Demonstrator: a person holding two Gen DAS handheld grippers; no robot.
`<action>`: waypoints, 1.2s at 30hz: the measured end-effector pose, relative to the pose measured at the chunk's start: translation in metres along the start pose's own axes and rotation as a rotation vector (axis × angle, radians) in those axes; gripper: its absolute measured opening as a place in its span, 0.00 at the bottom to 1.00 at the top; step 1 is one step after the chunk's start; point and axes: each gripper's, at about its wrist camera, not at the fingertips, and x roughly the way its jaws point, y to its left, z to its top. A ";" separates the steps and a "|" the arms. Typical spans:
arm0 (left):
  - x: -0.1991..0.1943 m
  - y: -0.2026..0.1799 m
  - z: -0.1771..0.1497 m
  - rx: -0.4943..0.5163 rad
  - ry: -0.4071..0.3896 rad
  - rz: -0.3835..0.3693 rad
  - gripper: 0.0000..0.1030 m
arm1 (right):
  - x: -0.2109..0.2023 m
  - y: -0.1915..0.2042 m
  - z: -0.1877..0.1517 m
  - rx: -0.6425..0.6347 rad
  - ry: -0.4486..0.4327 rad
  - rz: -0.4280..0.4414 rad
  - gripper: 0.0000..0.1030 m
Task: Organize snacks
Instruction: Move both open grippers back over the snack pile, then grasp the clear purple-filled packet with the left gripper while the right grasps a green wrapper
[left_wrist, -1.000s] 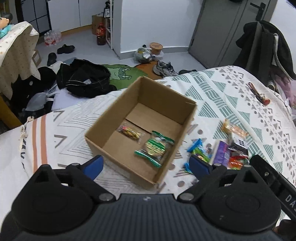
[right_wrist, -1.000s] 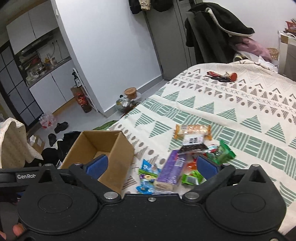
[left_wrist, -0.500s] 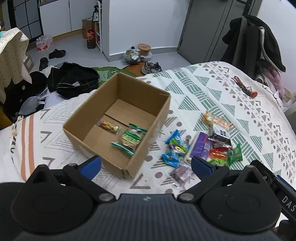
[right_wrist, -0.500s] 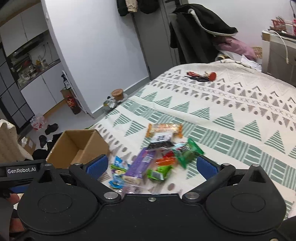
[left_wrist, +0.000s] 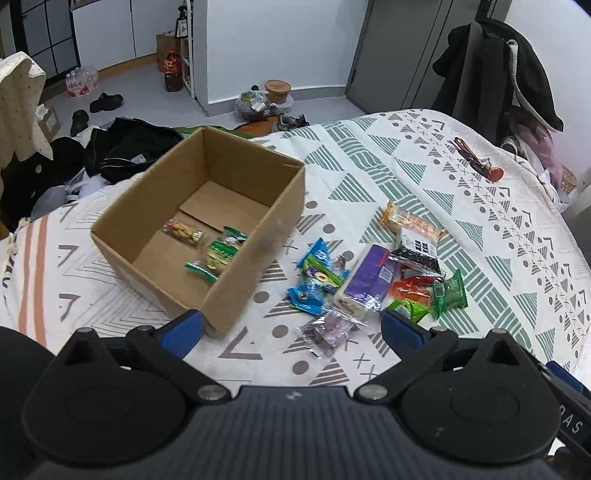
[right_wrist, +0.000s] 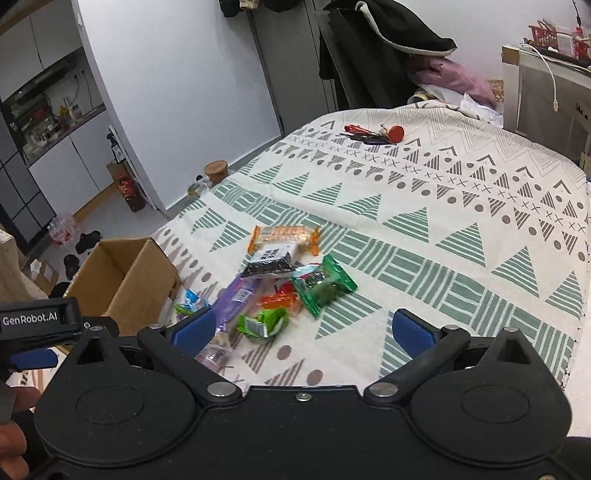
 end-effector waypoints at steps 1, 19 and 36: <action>0.002 -0.002 -0.001 0.001 0.001 -0.001 0.99 | 0.002 -0.002 0.000 0.001 0.009 0.011 0.99; 0.062 -0.022 -0.010 0.053 0.083 0.004 0.85 | 0.049 -0.023 -0.006 0.107 0.133 0.099 0.88; 0.124 -0.045 -0.021 0.197 0.150 0.035 0.81 | 0.085 -0.027 -0.009 0.145 0.177 0.115 0.88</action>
